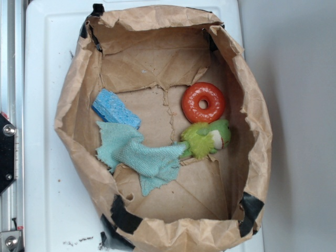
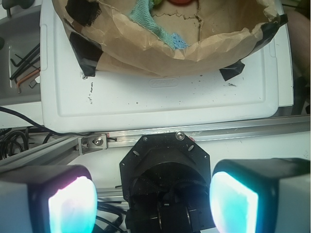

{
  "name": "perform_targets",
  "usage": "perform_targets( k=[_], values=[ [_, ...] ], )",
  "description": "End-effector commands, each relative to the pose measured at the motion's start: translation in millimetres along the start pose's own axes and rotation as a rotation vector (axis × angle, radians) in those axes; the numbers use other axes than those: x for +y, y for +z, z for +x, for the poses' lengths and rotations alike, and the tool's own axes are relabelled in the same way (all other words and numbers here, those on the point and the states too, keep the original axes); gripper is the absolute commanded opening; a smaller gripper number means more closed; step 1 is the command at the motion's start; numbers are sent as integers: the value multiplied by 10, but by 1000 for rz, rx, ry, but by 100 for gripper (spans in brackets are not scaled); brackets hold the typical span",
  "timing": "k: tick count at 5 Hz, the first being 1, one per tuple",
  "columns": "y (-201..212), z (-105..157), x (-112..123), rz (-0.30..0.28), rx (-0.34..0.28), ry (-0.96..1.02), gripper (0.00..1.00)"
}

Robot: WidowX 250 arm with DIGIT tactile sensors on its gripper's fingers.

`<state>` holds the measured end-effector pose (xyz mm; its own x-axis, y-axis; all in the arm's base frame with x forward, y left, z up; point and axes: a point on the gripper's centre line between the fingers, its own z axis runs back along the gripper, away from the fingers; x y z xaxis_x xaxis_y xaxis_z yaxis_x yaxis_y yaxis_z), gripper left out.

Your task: Grab the blue sponge.

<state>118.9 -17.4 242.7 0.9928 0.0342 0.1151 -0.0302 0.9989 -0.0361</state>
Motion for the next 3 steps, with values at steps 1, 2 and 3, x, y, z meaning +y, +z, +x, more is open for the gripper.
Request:
perform_targets(
  k=[1,2,3],
  values=[
    [0,0,0,0,0,0,100],
    [-210,471,44,39,-15,-71,100],
    [-353,741,163,7,-29,-147,100]
  ],
)
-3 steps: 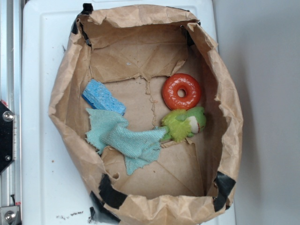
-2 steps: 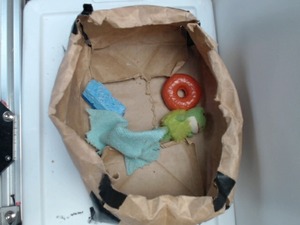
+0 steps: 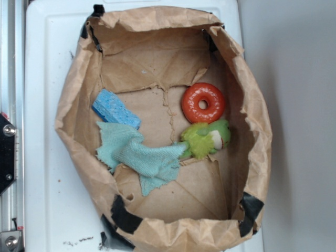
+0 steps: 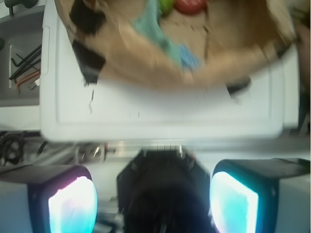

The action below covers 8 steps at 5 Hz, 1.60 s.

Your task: Grab the blue sponge.

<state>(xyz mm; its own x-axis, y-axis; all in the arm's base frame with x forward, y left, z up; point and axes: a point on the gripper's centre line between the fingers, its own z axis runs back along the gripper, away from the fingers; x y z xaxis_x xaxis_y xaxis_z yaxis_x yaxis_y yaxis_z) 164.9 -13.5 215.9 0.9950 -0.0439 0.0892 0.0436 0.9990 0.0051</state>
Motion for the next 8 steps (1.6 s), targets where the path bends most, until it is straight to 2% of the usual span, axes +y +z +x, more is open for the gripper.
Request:
perform_targets(
  k=[1,2,3,4,5,6,8],
  values=[
    [-37,587,304,-48,-147,-147,100],
    [-132,752,512,-61,-214,-282,100],
    [-294,846,624,-54,-206,-337,100],
    [-487,910,700,6,-187,-336,100],
    [-630,915,720,41,-185,-374,100],
    [-842,947,744,49,-139,-394,100],
    [-1305,927,781,-10,-98,-455,100]
  ],
)
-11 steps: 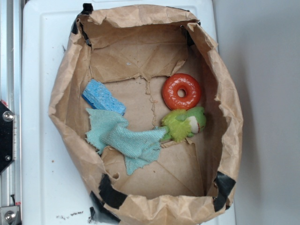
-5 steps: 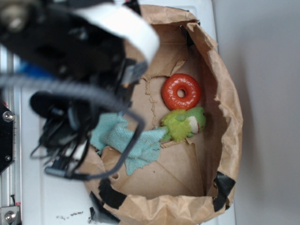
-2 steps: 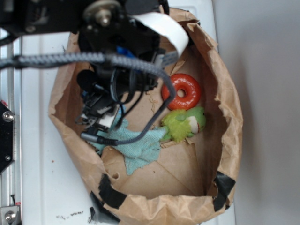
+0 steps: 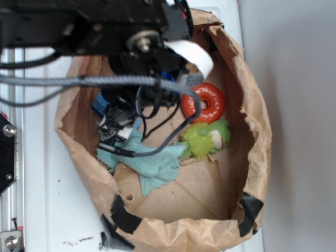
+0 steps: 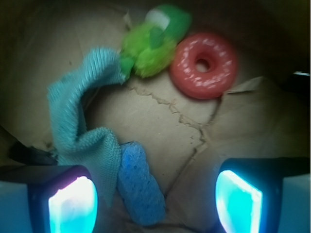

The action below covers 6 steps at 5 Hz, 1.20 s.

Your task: Grab the blue sponge.

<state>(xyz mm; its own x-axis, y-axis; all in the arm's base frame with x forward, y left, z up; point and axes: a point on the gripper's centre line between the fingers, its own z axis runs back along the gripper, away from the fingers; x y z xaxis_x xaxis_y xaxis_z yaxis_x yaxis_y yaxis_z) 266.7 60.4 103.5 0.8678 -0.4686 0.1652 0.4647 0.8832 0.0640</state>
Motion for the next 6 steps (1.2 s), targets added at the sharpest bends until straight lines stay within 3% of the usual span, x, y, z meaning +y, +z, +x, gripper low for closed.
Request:
perform_targets(
  k=[1,2,6],
  values=[
    [-226,11,-69,9,46,-57,100],
    [-280,-58,-97,49,77,85,100],
    [-280,-58,-97,49,77,85,100]
  ],
)
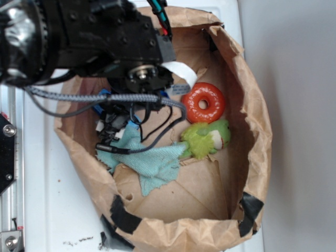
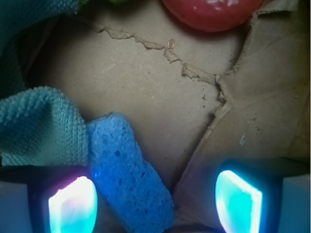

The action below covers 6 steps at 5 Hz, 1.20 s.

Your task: Grab the blue sponge.

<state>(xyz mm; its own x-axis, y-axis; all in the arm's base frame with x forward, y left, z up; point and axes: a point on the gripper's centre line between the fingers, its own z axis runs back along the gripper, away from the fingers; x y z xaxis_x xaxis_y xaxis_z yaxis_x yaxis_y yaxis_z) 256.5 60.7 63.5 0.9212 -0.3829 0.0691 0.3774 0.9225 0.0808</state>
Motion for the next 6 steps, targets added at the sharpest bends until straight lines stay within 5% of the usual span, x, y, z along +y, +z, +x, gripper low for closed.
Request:
perform_targets(
  k=[1,4,5,6],
  values=[
    [-35,74,-120,80,-20,-49,100],
    [-364,181,-477,178,-25,-138,100],
    [-340,174,-460,176,-39,-112,0],
    [-305,170,-431,168,-48,-112,0]
  ],
)
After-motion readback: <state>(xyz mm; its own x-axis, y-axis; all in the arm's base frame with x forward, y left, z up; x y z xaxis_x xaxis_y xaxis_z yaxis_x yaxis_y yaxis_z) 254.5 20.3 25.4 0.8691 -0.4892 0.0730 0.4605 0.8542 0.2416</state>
